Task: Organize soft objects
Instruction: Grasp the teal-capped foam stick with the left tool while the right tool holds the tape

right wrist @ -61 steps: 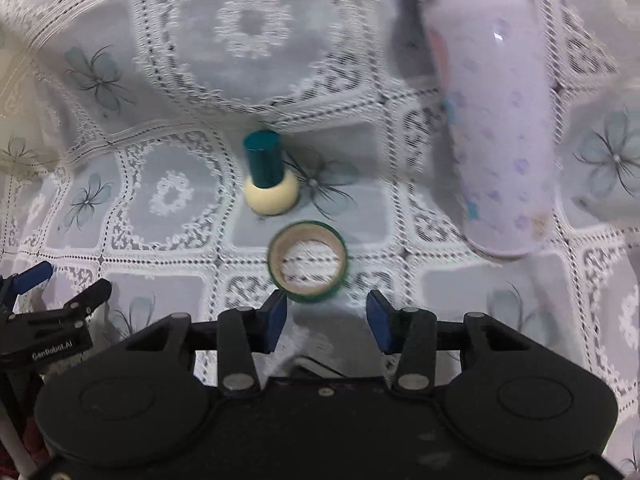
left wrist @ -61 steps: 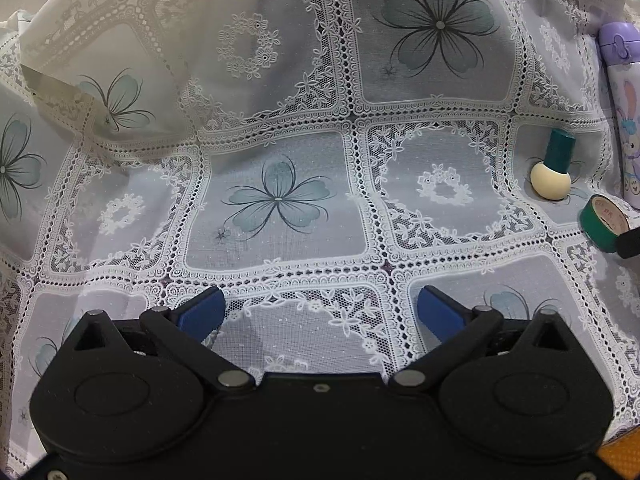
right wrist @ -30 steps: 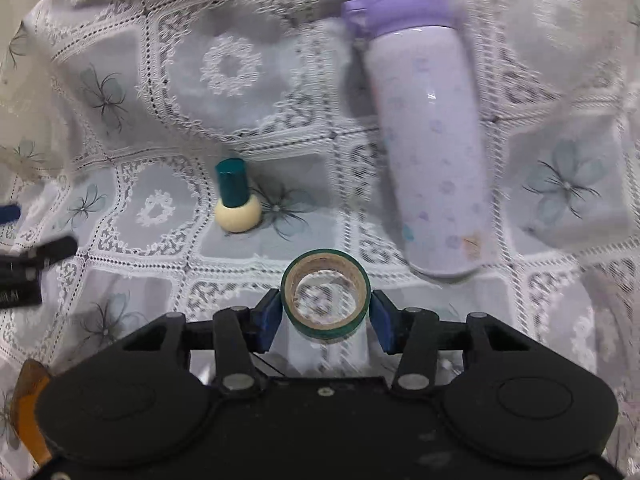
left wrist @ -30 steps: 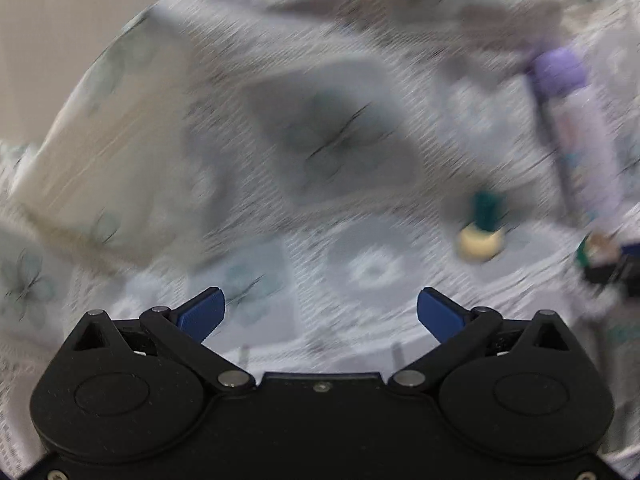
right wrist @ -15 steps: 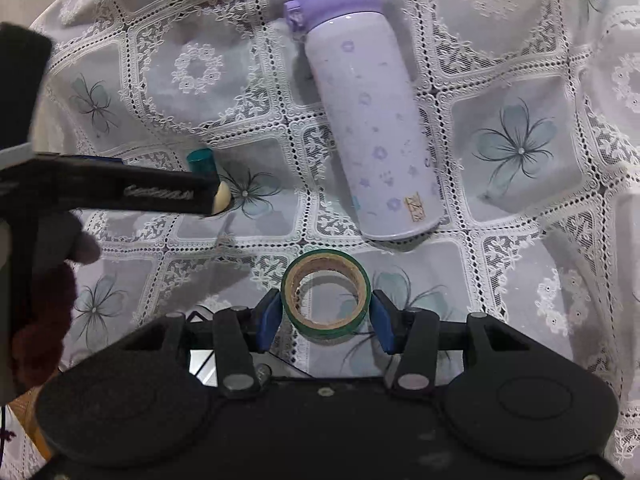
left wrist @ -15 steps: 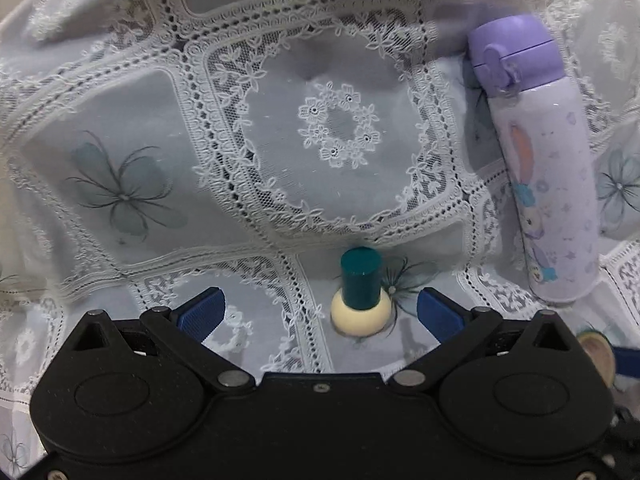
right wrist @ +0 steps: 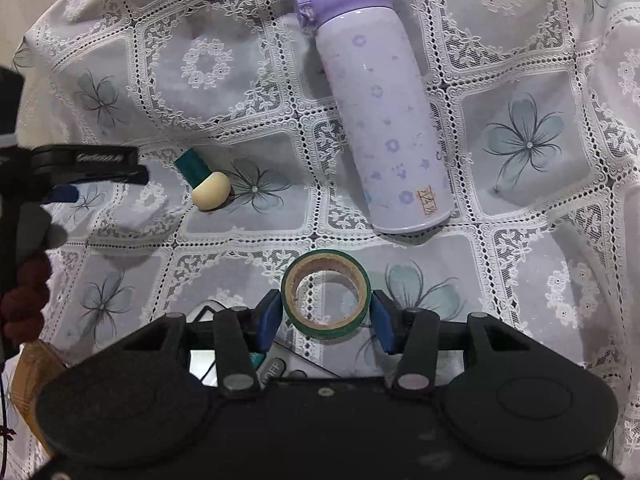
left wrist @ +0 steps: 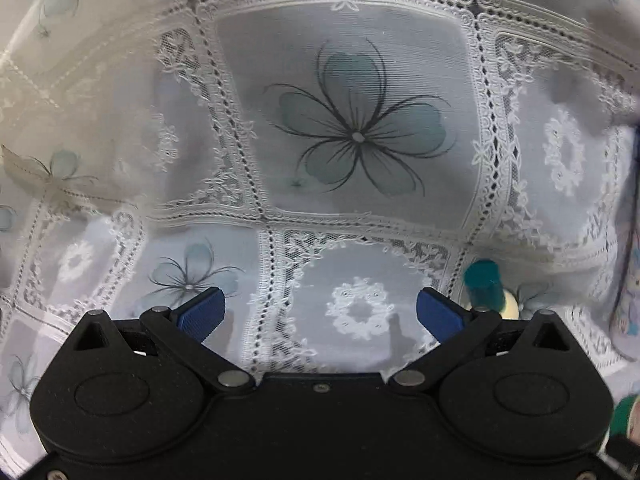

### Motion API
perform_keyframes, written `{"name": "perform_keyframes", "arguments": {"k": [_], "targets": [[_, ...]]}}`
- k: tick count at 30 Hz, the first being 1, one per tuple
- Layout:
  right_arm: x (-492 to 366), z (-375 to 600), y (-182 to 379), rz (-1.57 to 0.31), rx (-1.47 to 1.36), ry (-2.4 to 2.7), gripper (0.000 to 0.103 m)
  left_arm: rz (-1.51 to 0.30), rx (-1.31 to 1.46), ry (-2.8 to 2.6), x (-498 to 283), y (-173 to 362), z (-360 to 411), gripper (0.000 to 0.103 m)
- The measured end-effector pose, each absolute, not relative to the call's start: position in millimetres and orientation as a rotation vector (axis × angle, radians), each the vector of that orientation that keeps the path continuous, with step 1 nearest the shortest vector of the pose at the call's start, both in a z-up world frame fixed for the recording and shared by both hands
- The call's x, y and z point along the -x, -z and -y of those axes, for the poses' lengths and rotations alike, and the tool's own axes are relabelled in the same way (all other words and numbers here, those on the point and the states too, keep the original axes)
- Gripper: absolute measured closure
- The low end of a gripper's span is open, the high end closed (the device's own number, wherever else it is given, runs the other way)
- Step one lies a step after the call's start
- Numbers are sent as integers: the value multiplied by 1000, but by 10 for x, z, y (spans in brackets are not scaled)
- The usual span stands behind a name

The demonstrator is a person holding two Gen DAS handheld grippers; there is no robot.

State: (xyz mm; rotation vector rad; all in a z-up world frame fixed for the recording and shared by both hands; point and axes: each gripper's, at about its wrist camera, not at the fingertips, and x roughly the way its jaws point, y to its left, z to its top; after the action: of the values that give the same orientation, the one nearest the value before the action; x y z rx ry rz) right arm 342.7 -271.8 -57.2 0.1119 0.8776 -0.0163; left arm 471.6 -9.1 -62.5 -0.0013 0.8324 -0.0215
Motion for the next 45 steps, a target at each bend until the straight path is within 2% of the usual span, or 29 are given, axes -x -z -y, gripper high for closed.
{"name": "perform_keyframes", "arguments": {"k": [12,26,29,36,45], "targets": [[-3449,2710,569,-886,-113,18,56,-757,-207,213,-4488,736,556,4],[-3431,2808,630,-897,-135,29,56,-878,-17,156,-4846,745,706,4],[-3437,2805,655,-900,-136,27,56,-889,-14,155,-4865,780,731,12],[-3451,2808,679,-912,-142,31,56,-928,-13,186,-4849,881,846,48],[-3533,2751,640,-909,-137,30,56,-925,-26,220,-4794,806,852,49]]}}
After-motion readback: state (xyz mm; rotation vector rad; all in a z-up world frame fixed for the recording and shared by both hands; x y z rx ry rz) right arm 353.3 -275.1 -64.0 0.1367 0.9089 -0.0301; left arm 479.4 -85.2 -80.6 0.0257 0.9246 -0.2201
